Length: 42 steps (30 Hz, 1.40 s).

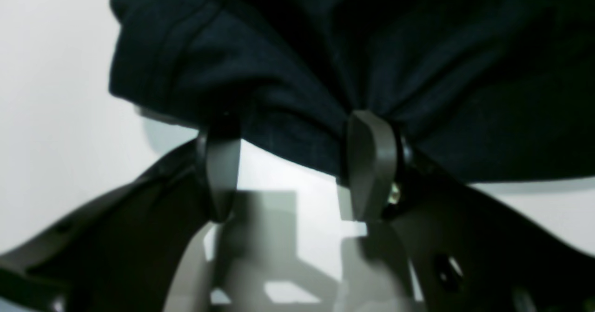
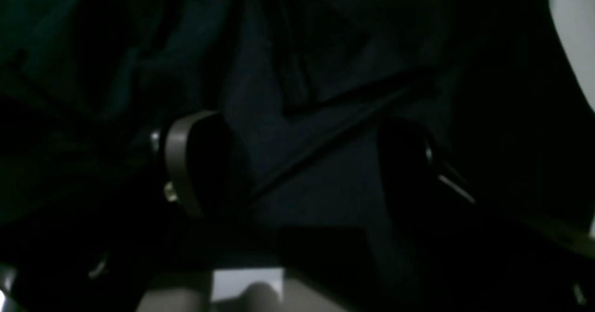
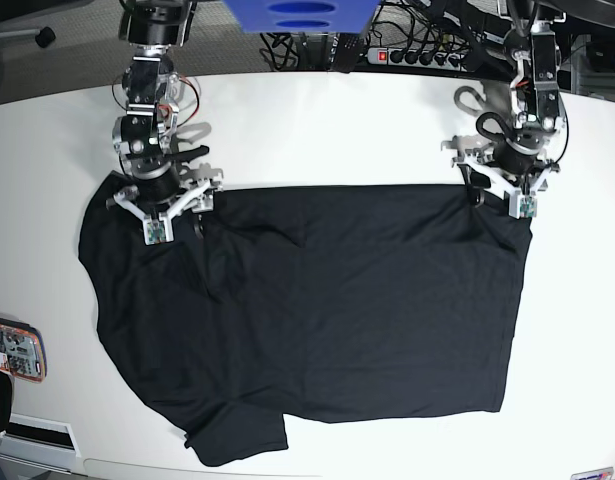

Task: Fold the T-shirt properly
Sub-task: 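Drag the shirt with both grippers toward the robot to straighten it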

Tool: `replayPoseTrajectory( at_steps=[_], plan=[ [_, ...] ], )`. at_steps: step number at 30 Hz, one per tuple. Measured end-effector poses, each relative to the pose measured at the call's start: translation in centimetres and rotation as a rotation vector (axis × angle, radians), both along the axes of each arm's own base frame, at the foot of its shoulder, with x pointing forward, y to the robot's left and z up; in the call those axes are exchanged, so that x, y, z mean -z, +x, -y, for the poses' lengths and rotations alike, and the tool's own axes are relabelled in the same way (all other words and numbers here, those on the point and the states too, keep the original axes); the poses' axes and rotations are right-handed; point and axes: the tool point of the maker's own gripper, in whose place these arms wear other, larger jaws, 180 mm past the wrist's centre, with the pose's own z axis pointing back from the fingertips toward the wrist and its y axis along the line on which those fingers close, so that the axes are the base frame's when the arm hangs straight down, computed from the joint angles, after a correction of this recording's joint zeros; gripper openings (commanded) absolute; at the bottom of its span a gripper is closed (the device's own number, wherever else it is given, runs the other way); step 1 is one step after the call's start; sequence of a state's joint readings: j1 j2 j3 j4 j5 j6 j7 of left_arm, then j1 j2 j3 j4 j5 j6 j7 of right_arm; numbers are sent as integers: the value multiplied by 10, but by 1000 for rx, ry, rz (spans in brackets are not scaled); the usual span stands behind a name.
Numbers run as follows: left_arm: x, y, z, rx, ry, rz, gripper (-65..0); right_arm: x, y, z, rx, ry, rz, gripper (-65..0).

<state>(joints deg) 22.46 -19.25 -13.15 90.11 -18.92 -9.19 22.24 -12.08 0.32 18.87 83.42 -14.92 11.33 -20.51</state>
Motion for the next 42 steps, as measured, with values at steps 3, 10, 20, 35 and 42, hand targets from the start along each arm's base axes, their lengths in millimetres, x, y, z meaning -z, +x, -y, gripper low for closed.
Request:
replayPoseTrajectory(
  at_steps=[3,10,20,35,42],
  plan=[
    [-3,-14,6,13,-2,-11,-293,2,-11,3,16,15,5,-160],
    [-2,-21,8,20,4,-31,-293,-1,-21,1,-22,-10,-16,-160],
    [-2,-45,12,31,3,-49,-293,-1,-53,15,-23,48,-45,-161],
    [-4,-81,28,38,-25,-94,-293,-3,-88,16,-25,30,-79,-161],
    [-7,-107,41,47,-46,-136,-293,-3,-95,16,-26,24,-88,-161]
  ],
)
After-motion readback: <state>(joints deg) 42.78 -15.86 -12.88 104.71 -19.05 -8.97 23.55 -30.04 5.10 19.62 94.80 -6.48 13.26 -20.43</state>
